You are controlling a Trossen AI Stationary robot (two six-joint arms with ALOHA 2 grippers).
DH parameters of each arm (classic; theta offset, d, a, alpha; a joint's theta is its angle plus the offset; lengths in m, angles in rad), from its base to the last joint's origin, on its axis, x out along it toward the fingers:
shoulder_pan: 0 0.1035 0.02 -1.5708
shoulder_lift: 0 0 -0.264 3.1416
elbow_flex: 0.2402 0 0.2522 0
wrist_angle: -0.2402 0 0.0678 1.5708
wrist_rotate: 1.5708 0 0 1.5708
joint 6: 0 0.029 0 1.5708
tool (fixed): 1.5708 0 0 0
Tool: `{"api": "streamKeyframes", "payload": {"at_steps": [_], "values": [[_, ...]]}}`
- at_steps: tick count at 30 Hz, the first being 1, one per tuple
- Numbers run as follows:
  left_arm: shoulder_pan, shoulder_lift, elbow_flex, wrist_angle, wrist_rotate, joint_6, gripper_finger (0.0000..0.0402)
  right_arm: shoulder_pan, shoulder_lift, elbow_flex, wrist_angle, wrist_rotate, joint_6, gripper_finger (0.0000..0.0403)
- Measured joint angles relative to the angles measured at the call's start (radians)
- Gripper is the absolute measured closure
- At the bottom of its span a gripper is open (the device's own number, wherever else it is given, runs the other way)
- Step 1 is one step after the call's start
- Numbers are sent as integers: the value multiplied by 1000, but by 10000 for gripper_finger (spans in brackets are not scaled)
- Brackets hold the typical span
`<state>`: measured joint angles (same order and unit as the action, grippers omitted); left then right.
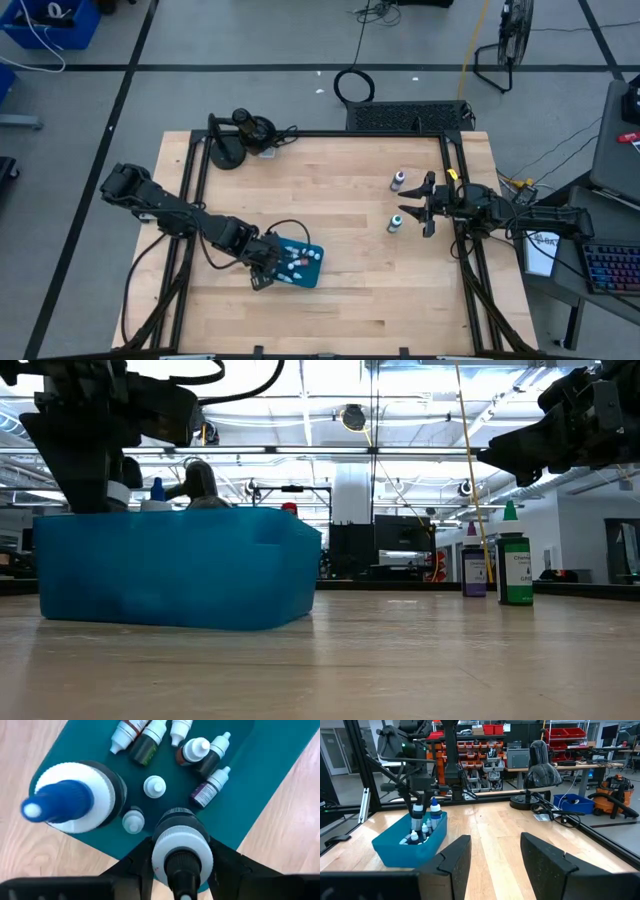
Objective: Pick & Place food coloring
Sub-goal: Put the large black coloring bottle into the blue bin, then put the large purple coloring bottle into the blue bin
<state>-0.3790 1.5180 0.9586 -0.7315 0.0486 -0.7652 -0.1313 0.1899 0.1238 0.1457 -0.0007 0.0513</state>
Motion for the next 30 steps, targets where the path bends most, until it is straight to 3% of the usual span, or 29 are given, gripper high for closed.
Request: {"api": "streamKeyframes", "payload": {"at_steps": [10,15,21,25,30], "values": [[-2,4,-4,43,22,-1,83,0,0,0,0,0,0,243],[-2,-12,-4,90,95,12,37,0,0,0,0,0,0,243],[1,-101,2,182,146,124,13,0,0,0,0,0,0,243],[0,-218,23,181,42,259,12,0,0,0,0,0,0,243],[-2,-461,19,158,-246,457,12,0,0,0,0,0,0,243]]}}
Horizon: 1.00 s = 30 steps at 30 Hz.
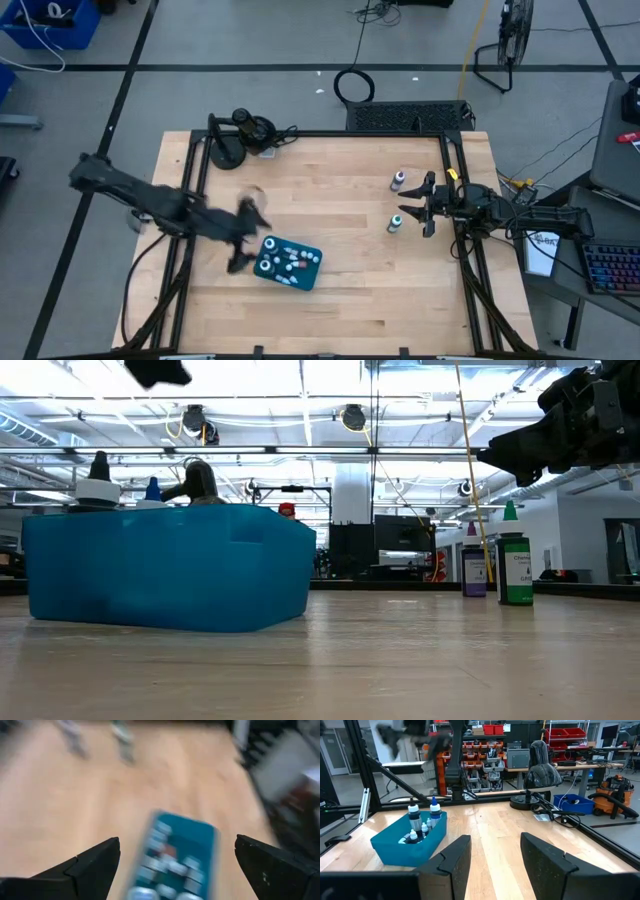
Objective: Pick & Place food coloring
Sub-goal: Put the large purple coloring bottle into the blue bin
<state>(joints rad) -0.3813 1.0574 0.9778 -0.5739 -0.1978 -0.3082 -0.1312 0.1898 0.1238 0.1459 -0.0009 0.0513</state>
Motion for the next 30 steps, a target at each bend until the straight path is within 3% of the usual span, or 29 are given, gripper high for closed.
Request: {"api": "streamKeyframes", "payload": {"at_steps": [5,7,16,22,30], "values": [[6,-249,-146,70,-370,49,11,0,0,0,0,0,0,243],[23,-336,-246,113,-433,43,11,0,0,0,0,0,0,243],[117,-691,-608,339,-353,52,11,0,0,0,0,0,0,243],[187,-872,-733,369,-331,73,11,0,0,0,0,0,0,243],[302,-983,-866,446,-131,96,11,0,0,0,0,0,0,243]]}}
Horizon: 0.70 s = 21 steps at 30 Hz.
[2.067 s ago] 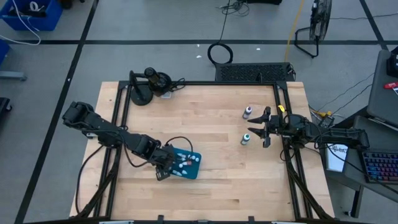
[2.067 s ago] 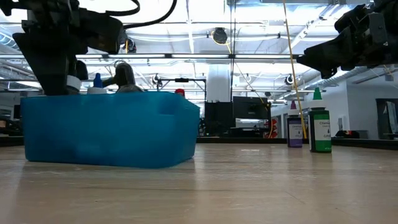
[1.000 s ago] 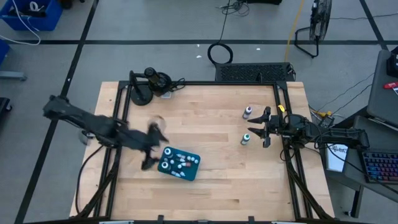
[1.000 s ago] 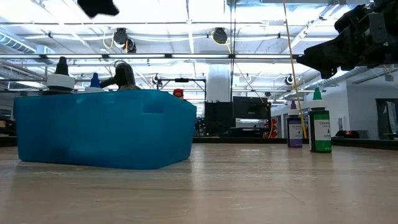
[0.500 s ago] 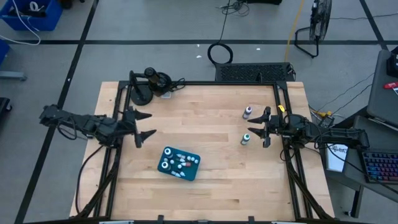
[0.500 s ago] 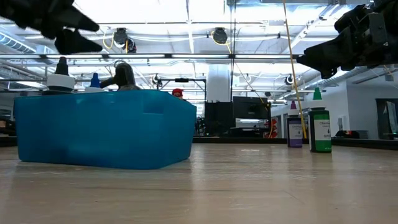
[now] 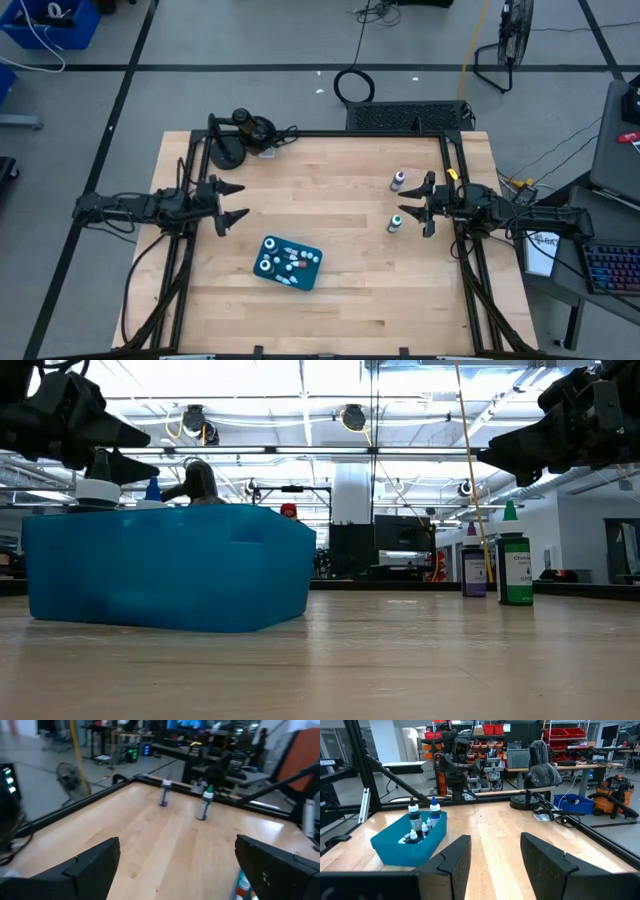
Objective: Pick & Place food coloring
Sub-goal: Put the large purple coloring bottle into the blue bin
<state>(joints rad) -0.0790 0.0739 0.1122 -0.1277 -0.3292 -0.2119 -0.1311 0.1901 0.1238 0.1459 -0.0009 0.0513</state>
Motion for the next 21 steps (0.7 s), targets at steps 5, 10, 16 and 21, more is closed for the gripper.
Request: {"api": "streamKeyframes", "payload": {"at_steps": [5,10,16,21], "values": [[71,-5,-31,55,102,47,11,0,0,0,0,0,0,243],[134,-4,-75,106,186,61,11,0,0,0,0,0,0,243],[201,13,-101,160,278,66,11,0,0,0,0,0,0,243],[254,12,-100,150,280,72,11,0,0,0,12,0,-20,243]]}}
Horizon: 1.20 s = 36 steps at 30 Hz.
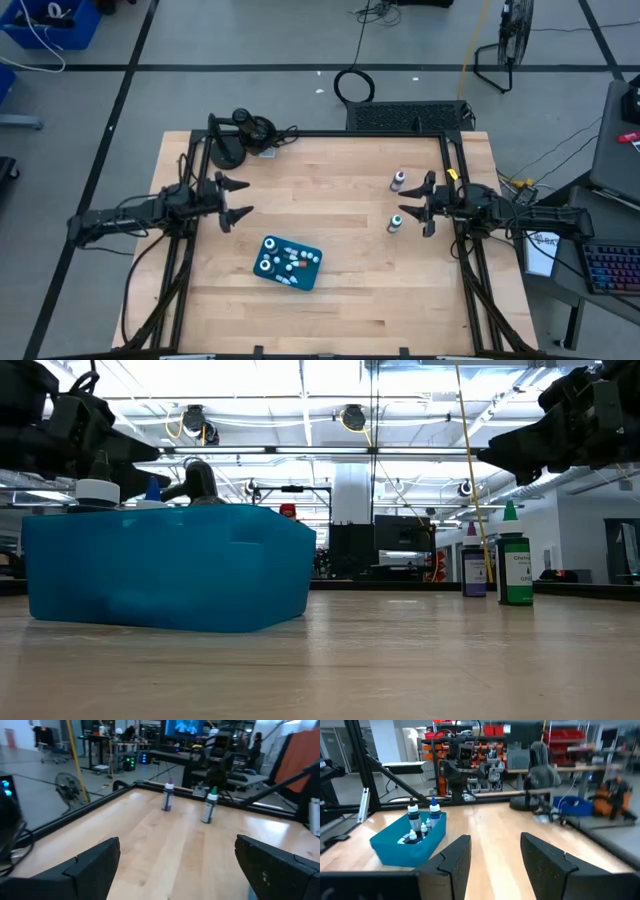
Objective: Pick & Place food coloring
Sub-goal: Put the large purple coloring bottle into the blue bin
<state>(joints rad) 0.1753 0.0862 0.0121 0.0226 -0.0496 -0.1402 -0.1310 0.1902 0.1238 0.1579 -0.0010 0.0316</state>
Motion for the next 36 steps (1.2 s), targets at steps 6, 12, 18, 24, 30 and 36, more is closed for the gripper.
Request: {"api": "streamKeyframes", "payload": {"at_steps": [6,12,18,24,30,36], "values": [[17,33,-1,15,-8,2,11,0,0,0,145,0,106,243],[17,39,-2,54,-22,2,11,0,1,0,246,0,325,243],[17,40,-2,54,-21,2,11,0,0,0,278,0,323,243],[17,40,-2,54,-21,2,11,0,20,50,218,117,307,241],[17,40,-2,55,-21,2,11,-1,282,441,-491,420,347,214],[17,40,-2,55,-21,2,11,-85,727,909,-972,378,388,168]]}}
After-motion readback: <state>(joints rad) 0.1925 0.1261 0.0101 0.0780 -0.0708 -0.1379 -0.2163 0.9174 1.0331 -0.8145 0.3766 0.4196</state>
